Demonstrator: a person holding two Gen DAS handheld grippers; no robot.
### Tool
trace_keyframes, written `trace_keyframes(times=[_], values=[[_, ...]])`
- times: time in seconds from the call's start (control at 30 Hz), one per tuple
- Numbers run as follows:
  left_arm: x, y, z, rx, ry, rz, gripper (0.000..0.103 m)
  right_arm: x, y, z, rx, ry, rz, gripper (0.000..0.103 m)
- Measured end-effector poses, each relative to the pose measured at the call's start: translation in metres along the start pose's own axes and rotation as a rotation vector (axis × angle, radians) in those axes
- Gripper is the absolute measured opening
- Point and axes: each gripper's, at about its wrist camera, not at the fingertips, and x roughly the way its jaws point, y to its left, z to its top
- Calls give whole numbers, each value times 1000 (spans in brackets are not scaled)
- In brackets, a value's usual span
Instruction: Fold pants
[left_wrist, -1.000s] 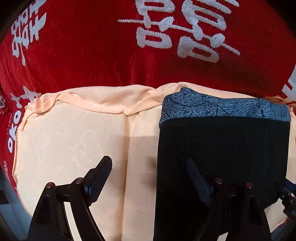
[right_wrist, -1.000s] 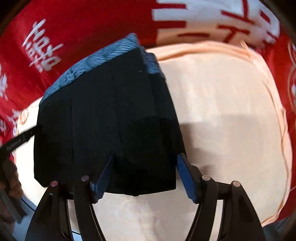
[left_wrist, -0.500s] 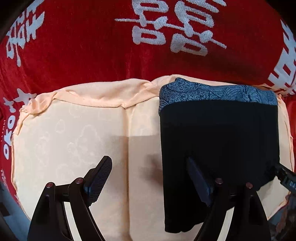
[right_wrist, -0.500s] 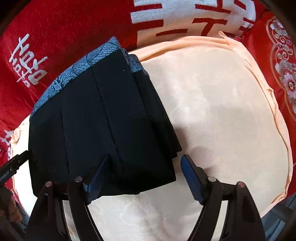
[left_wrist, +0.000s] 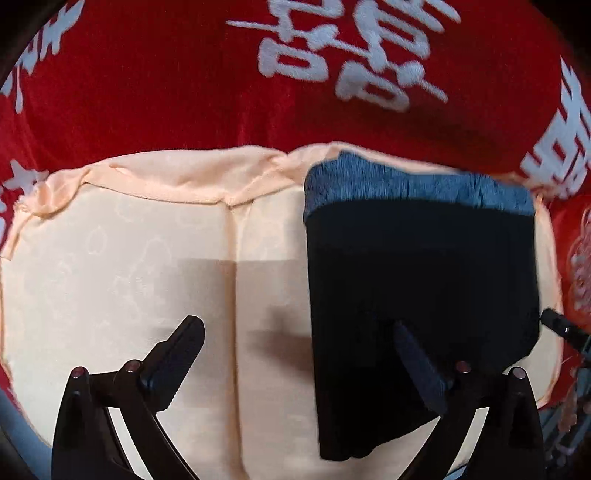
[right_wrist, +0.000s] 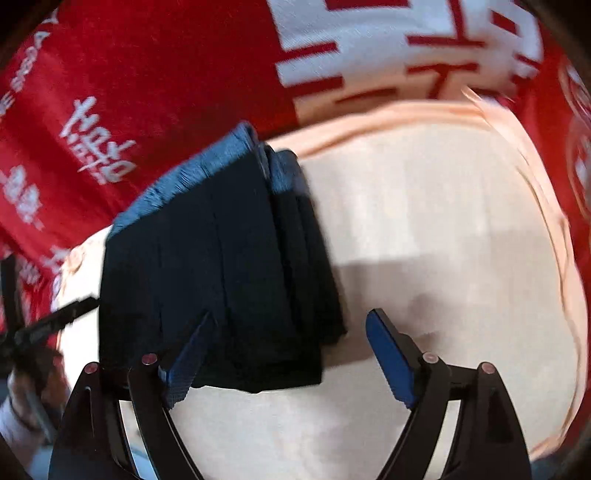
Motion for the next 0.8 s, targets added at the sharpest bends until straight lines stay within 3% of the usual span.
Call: trace_keyframes(times=[0.33,0.57,0.8], values=[[31,4,16,-64,110,-208,102,34,-43,40,47,159,302,86],[60,7,22,-54,158,-292,102,72,-43,51,0,249,402,86],[76,-9,29,-63,163,-350,102,87,-36,61,-9,259,502,86]])
